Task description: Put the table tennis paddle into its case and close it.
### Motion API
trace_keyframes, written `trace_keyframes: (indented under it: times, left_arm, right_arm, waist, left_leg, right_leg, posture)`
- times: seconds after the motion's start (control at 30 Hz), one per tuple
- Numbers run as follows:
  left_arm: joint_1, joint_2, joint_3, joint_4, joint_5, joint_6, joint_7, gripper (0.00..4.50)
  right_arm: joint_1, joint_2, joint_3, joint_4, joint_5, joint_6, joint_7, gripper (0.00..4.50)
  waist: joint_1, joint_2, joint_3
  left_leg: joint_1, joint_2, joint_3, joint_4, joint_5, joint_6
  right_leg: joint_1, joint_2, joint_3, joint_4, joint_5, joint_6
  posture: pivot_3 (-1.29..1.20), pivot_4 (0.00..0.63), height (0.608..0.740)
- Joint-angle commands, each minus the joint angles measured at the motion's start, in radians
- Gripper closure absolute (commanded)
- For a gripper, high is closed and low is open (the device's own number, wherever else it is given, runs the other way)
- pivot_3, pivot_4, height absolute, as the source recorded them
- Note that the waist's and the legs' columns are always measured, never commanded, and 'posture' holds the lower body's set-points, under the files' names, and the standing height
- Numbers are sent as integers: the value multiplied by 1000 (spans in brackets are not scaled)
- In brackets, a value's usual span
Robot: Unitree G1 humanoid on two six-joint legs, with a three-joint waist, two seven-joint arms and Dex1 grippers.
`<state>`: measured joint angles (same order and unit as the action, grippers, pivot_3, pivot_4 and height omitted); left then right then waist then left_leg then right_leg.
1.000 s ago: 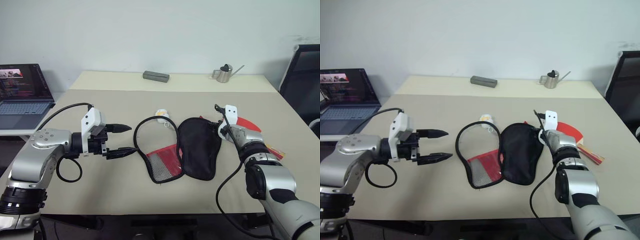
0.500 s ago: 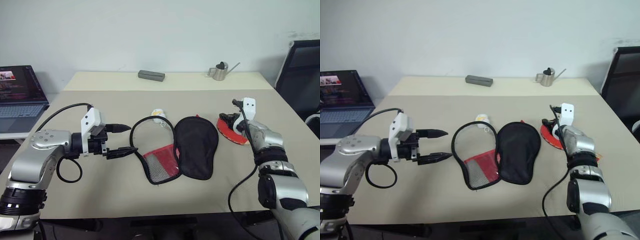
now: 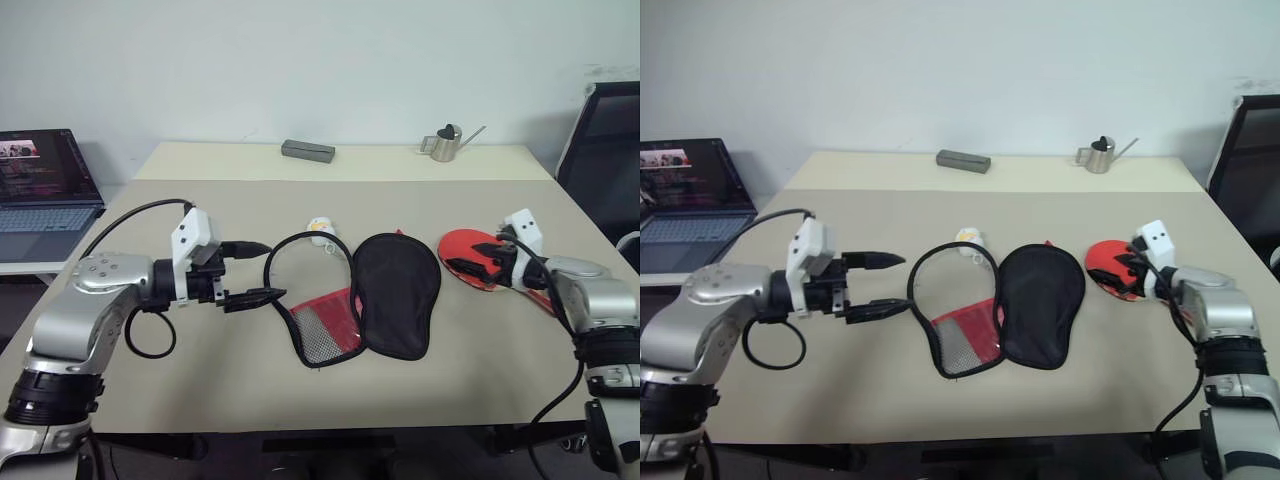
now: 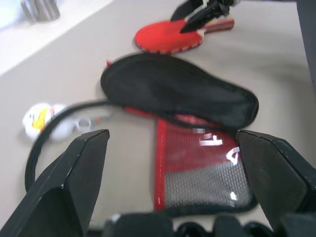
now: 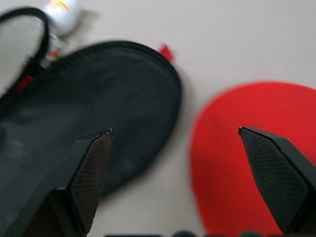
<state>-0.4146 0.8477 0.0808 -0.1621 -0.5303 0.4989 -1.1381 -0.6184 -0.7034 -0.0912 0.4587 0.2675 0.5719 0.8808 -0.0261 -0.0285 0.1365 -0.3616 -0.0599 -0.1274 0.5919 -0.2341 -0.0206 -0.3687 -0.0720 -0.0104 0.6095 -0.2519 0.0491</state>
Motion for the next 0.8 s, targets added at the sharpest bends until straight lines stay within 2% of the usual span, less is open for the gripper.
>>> trace_keyframes:
  times: [0.03,0.17,0.33,0.5,0.8]
  left_arm:
    - [-44,-3,10,-55,-24,24,20,0]
    - [-60,-10,4,-81,-34,41,18,0]
    - [-67,-15,-7,-83,-35,44,8,0]
    - [-70,-9,-22,-96,-49,42,-38,0]
    - [-87,-3,-52,-85,-24,19,-95,0]
  right_arm:
    - [-20,-68,-40,73,-3,-48,42,16]
    - [-54,-131,-48,254,-34,-123,45,16]
    - [-83,-172,4,447,-100,-202,99,16]
    - [-129,-162,39,598,-172,-288,105,16]
    - [-175,-94,84,735,-265,-407,50,16]
  waist:
    - [0,0,0]
    - [-1,0,0]
    - [-4,0,0]
    - [-5,0,0]
    - [-6,-4,-2]
  left_leg:
    - [0,0,0,0,0,0]
    - [0,0,2,0,0,0]
    - [1,0,4,0,0,0]
    - [1,1,7,0,0,0]
    - [3,1,10,0,0,0]
  right_leg:
    - [0,0,0,0,0,0]
    - [0,0,0,0,0,0]
    - [0,0,1,0,0,0]
    - [0,1,1,0,0,-1]
    - [2,1,2,0,0,-2]
  posture:
    - [0,150,740]
    - [0,150,740]
    - [0,150,740]
    - [0,150,740]
    - [0,150,740]
